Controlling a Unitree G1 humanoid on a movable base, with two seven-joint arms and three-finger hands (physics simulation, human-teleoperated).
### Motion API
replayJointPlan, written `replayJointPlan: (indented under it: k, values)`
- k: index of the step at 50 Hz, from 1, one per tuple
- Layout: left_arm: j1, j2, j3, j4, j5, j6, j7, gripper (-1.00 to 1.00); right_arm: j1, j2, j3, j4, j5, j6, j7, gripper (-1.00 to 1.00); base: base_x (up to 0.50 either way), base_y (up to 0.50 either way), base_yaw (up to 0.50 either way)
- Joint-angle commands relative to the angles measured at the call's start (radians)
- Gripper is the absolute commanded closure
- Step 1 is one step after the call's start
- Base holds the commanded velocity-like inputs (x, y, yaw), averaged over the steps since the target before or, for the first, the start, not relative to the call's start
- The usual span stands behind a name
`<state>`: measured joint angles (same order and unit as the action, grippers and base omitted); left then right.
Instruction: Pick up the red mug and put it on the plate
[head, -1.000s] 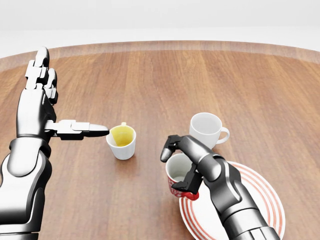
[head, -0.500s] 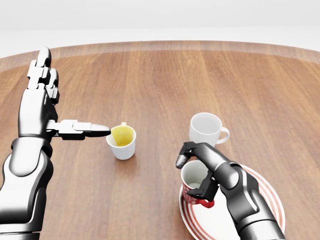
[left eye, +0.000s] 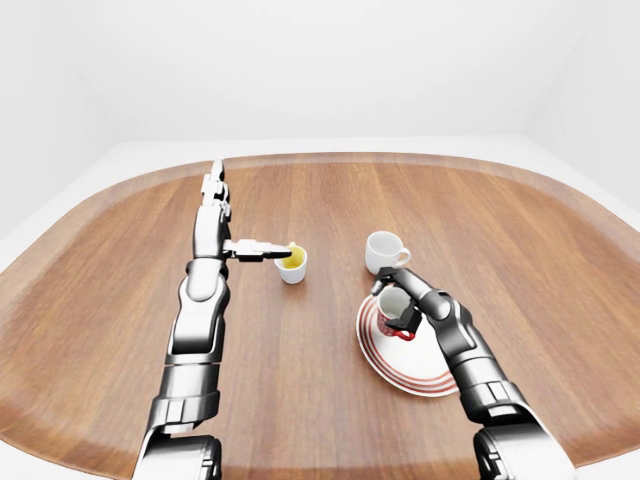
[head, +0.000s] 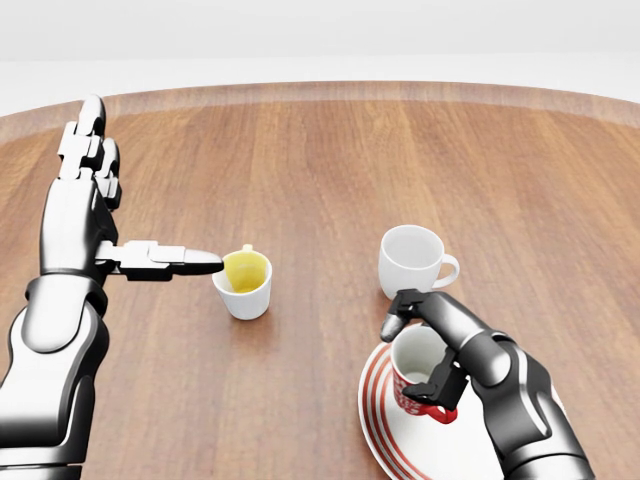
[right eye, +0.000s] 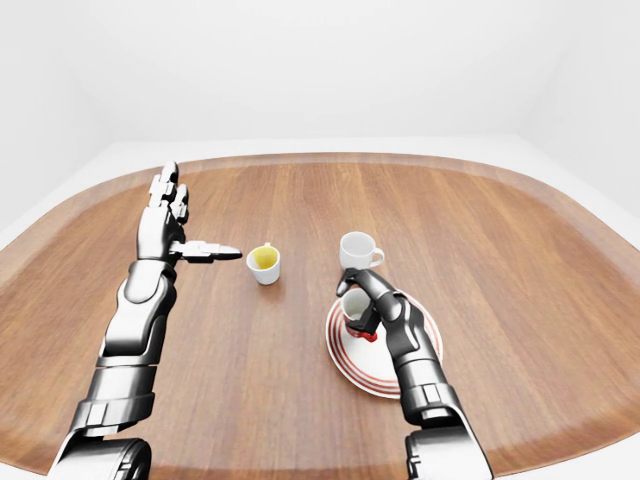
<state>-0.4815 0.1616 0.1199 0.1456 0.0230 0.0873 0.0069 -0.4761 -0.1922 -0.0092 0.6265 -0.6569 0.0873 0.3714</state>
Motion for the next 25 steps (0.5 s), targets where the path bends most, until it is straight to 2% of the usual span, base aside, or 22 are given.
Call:
replayJointPlan:
  k: [1, 25]
  values:
    - [0.002, -0.003, -0.002, 0.003, 0.002, 0.000, 0.001, -1.00, 0.021, -0.030, -0.026, -0.021, 0.000, 0.000, 0.009, 1.00, 0.00, 0.00, 0.00]
    - [0.003, -0.006, -0.004, 0.001, 0.004, 0.000, 0.002, -1.00, 0.075, -0.069, -0.061, -0.101, 0.019, 0.000, 0.036, 1.00, 0.00, 0.00, 0.00]
